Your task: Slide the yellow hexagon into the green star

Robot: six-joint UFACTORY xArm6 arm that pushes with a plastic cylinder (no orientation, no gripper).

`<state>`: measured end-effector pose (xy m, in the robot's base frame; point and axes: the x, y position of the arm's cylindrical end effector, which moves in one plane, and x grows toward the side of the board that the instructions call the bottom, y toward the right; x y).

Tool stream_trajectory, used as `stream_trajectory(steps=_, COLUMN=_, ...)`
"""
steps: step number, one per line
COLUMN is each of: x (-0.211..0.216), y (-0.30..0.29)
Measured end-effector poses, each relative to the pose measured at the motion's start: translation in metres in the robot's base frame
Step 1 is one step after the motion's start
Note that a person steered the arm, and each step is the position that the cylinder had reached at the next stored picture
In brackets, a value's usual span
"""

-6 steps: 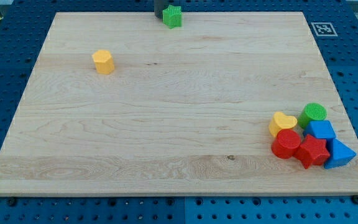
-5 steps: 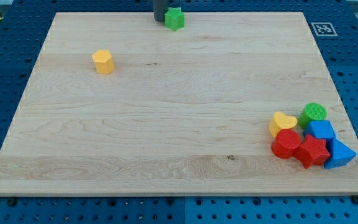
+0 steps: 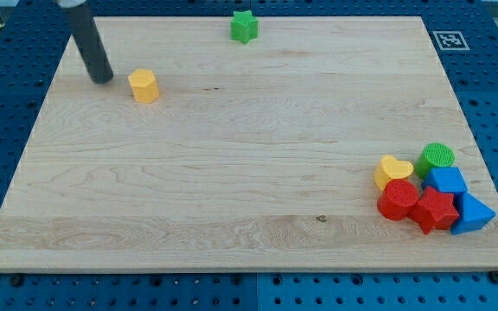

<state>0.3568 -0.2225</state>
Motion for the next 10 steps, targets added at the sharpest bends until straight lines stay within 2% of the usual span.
stream_trajectory(steps=1, x=0.03, y=0.022)
stream_trajectory(steps=2, x=0.033, y=0.069)
stream_trajectory(steps=3, x=0.027, y=0.084)
stream_trajectory(steps=5, x=0.012, y=0.039)
stream_trajectory(steps=8, x=-0.006, y=0.086)
stream_trajectory(steps=10, x=-0.028, y=0.092)
